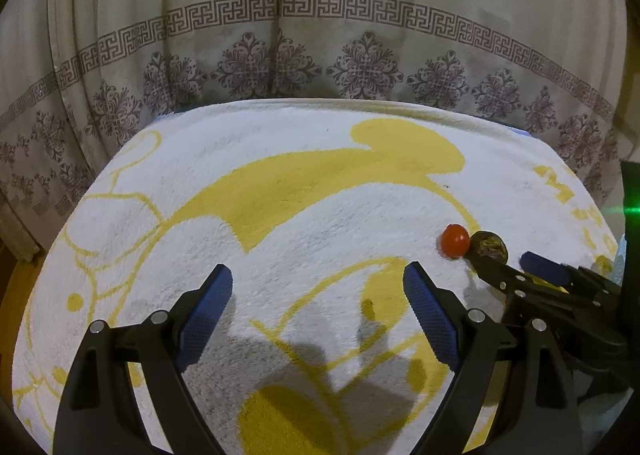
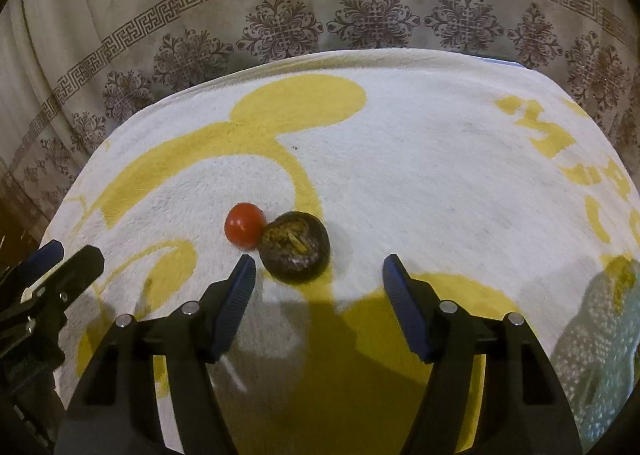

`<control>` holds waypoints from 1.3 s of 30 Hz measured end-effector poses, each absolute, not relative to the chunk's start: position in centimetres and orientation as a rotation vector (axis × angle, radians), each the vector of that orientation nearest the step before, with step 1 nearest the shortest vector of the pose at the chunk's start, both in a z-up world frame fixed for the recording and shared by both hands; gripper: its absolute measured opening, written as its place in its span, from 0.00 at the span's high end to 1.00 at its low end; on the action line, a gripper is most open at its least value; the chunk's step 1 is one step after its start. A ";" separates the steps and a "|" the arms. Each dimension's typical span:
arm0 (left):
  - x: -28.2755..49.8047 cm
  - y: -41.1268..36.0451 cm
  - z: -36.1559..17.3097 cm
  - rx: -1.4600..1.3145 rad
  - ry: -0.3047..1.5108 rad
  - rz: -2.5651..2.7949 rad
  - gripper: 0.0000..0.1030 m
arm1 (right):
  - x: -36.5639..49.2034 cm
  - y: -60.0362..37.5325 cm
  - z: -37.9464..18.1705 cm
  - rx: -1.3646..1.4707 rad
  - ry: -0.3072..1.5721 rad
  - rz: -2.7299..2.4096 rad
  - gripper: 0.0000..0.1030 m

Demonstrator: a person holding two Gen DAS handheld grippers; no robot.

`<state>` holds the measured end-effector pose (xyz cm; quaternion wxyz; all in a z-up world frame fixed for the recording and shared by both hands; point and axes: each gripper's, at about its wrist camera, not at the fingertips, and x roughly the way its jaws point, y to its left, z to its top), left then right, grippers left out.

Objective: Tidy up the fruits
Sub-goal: 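Grasp the dark brown fruit with the right tool while the left tool grasps the red cherry tomato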

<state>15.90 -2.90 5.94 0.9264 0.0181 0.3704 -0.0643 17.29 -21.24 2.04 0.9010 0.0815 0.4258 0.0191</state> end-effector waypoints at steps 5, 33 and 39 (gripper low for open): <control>16.1 -2.9 5.7 0.042 0.767 -0.124 0.16 | 18.3 -21.0 1.9 0.154 0.883 0.049 0.43; 19.5 -11.0 4.8 0.102 0.812 -0.348 0.41 | 12.9 -23.2 2.7 0.152 0.860 0.014 0.61; 20.4 -12.3 3.6 0.107 0.841 -0.388 0.56 | 12.9 -23.2 2.1 0.153 0.867 0.018 0.61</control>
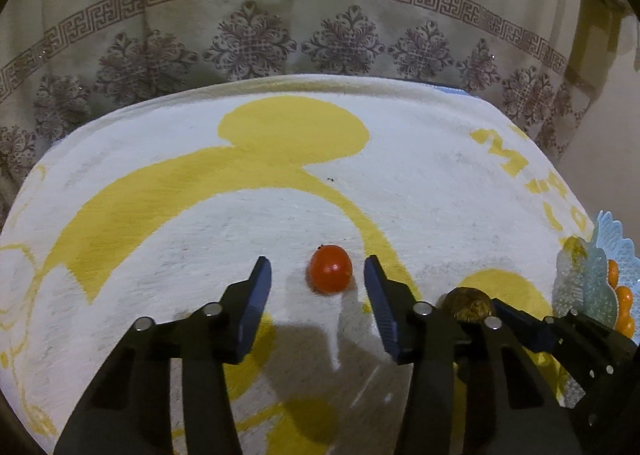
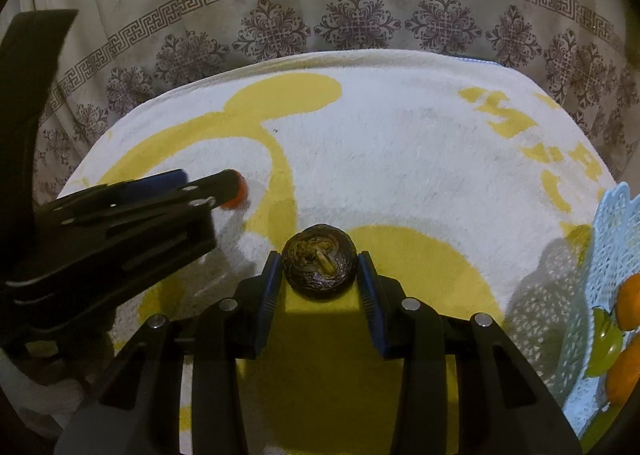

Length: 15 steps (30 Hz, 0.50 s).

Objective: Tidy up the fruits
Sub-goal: 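Grasp the dark brown fruit with the right tool while the left tool grasps the red cherry tomato, then carry the cherry tomato and brown fruit over the blue basket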

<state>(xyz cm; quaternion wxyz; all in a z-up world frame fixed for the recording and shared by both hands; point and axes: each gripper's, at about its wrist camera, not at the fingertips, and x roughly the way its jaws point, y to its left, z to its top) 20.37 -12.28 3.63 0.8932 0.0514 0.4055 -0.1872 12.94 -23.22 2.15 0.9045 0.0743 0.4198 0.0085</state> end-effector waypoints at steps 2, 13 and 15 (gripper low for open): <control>20.7 -12.4 3.2 0.108 0.853 -0.392 0.63 | 13.0 -23.2 2.1 0.154 0.865 0.018 0.61; 19.9 -12.2 3.3 0.086 0.831 -0.441 0.76 | 12.8 -23.1 2.3 0.160 0.854 0.024 0.61; 19.6 -11.9 3.8 0.083 0.817 -0.428 0.76 | 12.6 -23.0 2.5 0.162 0.849 0.029 0.61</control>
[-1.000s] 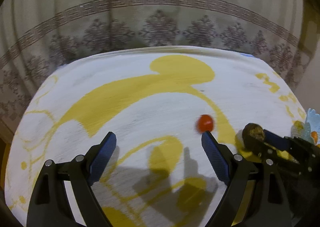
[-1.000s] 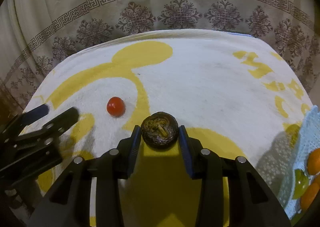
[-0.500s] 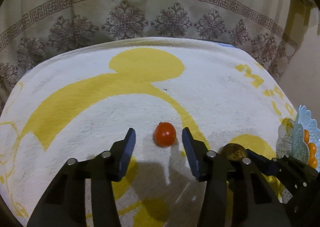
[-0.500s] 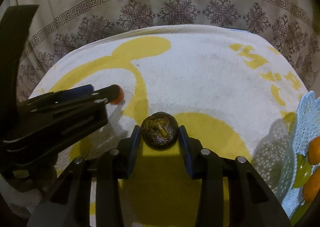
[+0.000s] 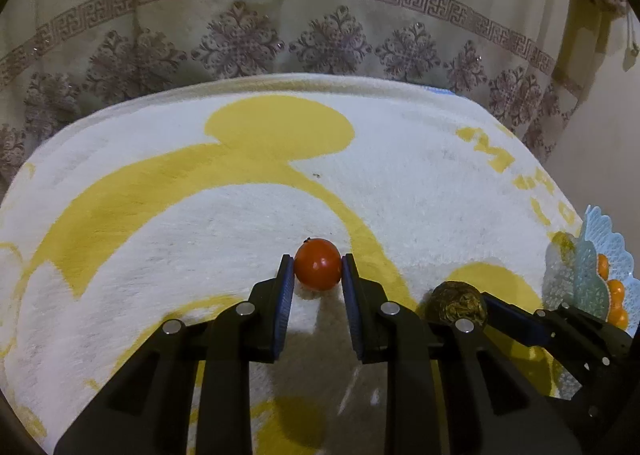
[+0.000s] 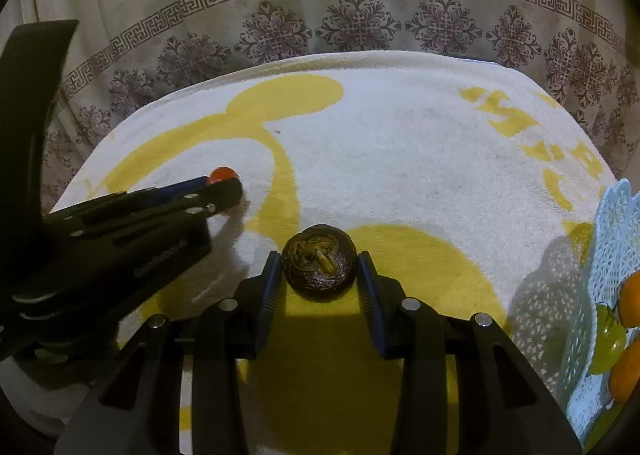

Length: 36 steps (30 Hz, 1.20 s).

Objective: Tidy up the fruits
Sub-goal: 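Carry the cherry tomato and brown fruit over the blue basket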

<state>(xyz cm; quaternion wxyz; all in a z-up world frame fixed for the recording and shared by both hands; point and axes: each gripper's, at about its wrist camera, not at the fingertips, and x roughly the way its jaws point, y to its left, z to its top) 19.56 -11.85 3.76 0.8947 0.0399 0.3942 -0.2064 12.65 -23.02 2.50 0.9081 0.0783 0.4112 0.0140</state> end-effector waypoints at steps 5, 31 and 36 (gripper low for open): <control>18.4 -10.6 5.1 0.064 0.785 -0.388 0.76 | 11.9 -22.6 3.2 0.163 0.831 0.044 0.61; 10.3 -10.4 10.1 0.056 0.659 -0.417 0.76 | 1.8 -26.5 9.9 0.247 0.668 -0.033 0.61; 8.9 -11.7 10.3 0.070 0.661 -0.451 0.76 | -0.4 -29.3 10.3 0.277 0.641 -0.092 0.61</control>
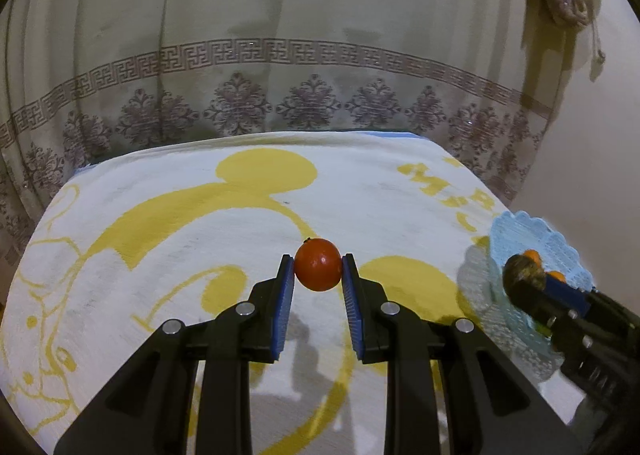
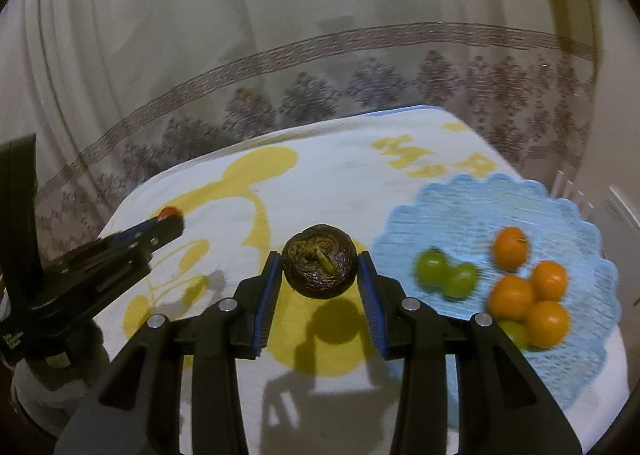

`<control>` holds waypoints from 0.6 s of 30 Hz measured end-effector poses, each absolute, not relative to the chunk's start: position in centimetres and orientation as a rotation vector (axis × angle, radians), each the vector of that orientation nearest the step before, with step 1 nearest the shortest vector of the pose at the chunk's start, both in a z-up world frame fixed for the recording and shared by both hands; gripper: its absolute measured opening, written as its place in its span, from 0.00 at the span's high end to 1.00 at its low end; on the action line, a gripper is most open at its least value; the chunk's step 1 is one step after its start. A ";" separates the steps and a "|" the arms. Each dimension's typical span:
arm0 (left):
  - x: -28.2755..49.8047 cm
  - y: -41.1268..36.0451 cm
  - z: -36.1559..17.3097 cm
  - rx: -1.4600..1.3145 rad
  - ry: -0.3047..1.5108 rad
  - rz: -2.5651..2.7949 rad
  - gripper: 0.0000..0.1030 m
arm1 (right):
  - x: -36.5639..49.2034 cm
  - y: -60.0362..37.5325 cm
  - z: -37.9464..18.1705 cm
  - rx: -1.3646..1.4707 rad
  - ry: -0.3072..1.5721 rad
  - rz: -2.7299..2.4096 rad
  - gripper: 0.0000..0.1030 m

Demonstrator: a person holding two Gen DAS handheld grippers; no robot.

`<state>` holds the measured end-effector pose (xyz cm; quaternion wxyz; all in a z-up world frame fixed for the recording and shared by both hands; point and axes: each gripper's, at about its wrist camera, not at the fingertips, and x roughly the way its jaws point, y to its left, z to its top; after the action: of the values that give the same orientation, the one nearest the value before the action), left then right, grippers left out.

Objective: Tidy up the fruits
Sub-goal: 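Carry the cherry tomato and brown fruit over the blue basket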

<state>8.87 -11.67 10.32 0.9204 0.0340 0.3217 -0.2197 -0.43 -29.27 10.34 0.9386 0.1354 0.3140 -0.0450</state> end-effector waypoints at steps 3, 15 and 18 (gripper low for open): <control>8.0 -12.7 10.5 0.083 0.658 -0.477 0.76 | -1.9 -31.4 10.3 0.299 0.634 -0.143 0.61; 4.7 -17.2 11.1 0.147 0.633 -0.556 0.76 | -5.5 -36.2 10.2 0.357 0.600 -0.230 0.61; 4.0 -18.2 11.3 0.163 0.626 -0.571 0.76 | -6.1 -37.0 10.3 0.365 0.591 -0.238 0.61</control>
<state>3.99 -18.22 11.26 0.9085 0.0788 0.3032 -0.2767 -6.15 -36.99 10.29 0.9334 0.1782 0.2887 -0.1166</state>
